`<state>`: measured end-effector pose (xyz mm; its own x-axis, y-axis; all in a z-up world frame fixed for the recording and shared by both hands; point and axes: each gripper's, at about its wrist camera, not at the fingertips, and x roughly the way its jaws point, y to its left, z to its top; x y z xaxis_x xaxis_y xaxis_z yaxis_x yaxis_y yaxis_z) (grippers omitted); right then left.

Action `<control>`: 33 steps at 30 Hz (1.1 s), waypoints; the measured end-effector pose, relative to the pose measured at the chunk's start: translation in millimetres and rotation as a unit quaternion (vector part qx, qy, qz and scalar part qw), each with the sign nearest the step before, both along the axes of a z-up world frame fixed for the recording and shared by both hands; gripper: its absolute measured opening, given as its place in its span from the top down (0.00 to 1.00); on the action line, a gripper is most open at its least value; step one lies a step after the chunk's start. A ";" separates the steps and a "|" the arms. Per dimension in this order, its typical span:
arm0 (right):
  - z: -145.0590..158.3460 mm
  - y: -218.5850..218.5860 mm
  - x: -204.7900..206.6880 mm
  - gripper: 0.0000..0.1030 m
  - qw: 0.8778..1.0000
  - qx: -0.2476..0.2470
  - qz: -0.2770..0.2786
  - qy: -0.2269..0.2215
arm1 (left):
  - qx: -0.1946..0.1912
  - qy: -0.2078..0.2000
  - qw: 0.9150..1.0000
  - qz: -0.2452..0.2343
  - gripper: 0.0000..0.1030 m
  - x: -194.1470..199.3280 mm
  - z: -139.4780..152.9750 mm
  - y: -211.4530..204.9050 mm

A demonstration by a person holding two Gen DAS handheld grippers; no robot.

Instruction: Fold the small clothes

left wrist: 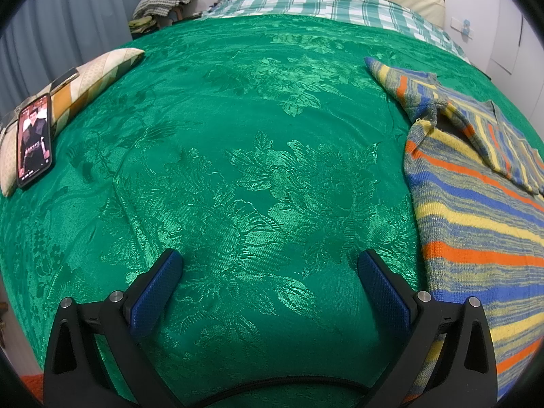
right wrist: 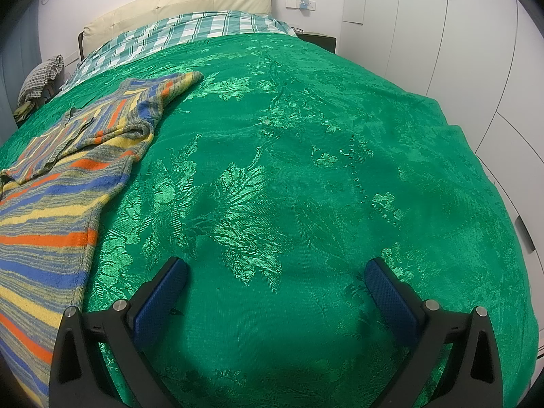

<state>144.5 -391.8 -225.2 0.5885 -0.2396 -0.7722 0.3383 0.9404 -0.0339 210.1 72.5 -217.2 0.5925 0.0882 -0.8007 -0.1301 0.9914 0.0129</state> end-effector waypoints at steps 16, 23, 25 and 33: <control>62.5 15.0 -38.1 0.01 0.964 0.181 0.128 0.146 | -0.124 0.179 0.955 -0.202 0.09 -81.1 26.9 -25.7; 32.5 64.9 -70.1 0.24 0.921 0.219 0.195 0.256 | -0.081 0.203 0.955 -0.203 0.61 -84.2 19.6 -24.6; 29.9 65.9 -70.4 0.28 0.918 0.235 0.192 0.255 | -0.093 0.215 0.953 -0.195 0.61 -83.9 17.8 -15.1; 19.4 82.0 -68.3 0.93 0.894 0.265 0.218 0.288 | -0.079 0.253 0.936 -0.230 0.96 -88.7 22.8 -18.2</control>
<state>76.2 -309.8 -205.7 0.0046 0.4046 -0.9145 0.0064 0.9145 0.4046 121.4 54.3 -194.4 0.0791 -0.2270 -0.9707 0.2939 0.9358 -0.1949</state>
